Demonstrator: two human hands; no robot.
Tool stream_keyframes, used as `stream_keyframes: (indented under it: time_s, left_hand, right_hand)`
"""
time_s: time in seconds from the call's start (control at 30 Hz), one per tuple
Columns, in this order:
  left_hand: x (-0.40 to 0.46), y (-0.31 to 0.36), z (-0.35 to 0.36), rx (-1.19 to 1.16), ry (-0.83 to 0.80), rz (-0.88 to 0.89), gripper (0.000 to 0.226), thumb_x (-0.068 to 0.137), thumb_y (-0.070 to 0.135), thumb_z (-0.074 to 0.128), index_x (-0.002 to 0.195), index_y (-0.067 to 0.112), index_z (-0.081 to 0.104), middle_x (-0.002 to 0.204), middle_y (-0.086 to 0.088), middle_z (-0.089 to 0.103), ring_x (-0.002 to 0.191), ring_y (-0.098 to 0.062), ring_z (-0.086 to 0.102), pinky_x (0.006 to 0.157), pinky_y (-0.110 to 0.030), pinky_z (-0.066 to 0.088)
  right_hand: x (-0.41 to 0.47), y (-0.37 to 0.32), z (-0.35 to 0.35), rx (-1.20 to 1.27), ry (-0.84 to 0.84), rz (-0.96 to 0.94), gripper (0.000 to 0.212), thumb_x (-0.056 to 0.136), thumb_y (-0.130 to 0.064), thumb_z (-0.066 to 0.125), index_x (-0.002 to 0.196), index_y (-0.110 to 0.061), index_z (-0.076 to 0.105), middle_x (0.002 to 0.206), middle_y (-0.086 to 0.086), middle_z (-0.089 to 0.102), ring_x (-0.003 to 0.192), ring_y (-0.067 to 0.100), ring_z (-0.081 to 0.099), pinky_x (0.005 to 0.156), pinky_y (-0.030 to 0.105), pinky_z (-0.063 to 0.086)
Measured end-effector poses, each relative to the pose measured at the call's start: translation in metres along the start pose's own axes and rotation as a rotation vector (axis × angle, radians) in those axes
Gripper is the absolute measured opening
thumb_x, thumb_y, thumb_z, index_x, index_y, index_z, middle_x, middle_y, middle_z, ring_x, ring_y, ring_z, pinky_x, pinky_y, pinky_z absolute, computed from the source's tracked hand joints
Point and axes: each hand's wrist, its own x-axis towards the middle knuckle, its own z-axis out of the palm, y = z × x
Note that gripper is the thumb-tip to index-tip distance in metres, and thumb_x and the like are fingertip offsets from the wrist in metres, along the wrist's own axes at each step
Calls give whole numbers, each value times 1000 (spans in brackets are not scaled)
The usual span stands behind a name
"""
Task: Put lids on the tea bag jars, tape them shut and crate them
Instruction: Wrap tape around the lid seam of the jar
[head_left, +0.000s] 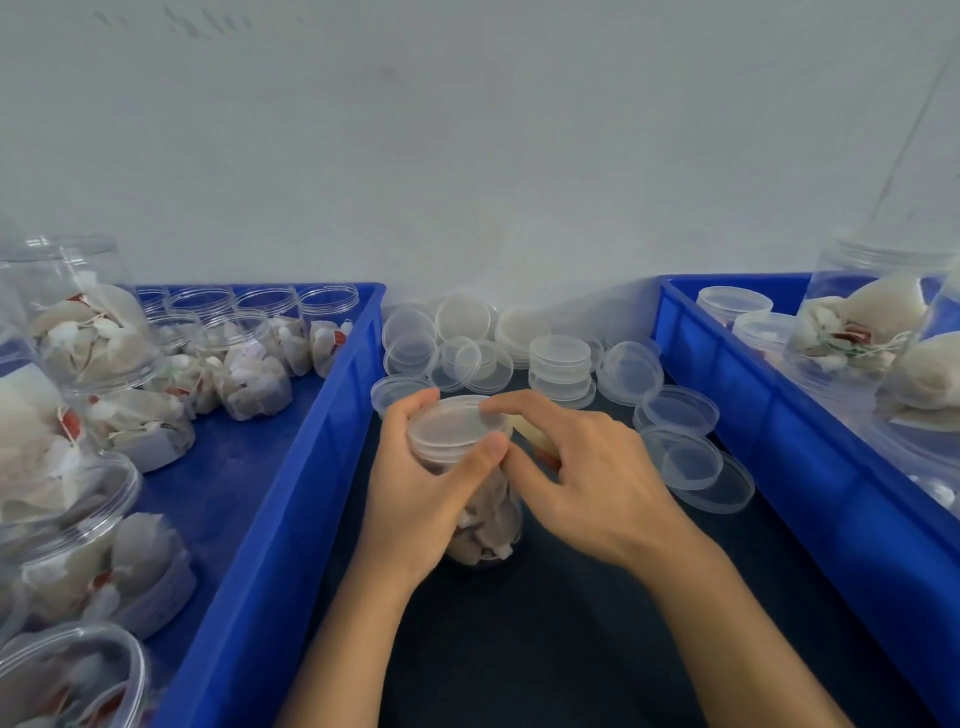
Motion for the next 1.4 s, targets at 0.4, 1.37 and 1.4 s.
stream_keyframes:
  time_s: [0.4,1.37,1.4]
  left_hand:
    - [4,-2,-15,-229,-72,-69,61,63,49,87,116,23,68,109,3,77,101,-18,76,81,-28,61]
    - [-2,8,-22,-521,-328,-158,74,52,63,96,108,21,71,109,-18,67,92,-30,64,84,-47,50]
    - [-2,7,-22,-526,-334,-168,75,52,63,96,109,21,71,109,-17,67,92,-29,64,83,-47,50]
  right_hand:
    - [-2,4,-9,49,-60,-22,44,93,-35,46,135,-38,58,69,-23,55,68,13,56,64,33,38]
    - [-5,-5,-14,78,58,-78,38,89,-61,47,109,-37,70,59,-11,56,63,13,57,62,30,41]
    - [-4,-4,-14,87,52,-74,38,89,-62,47,108,-38,70,60,-11,57,64,13,58,62,30,41]
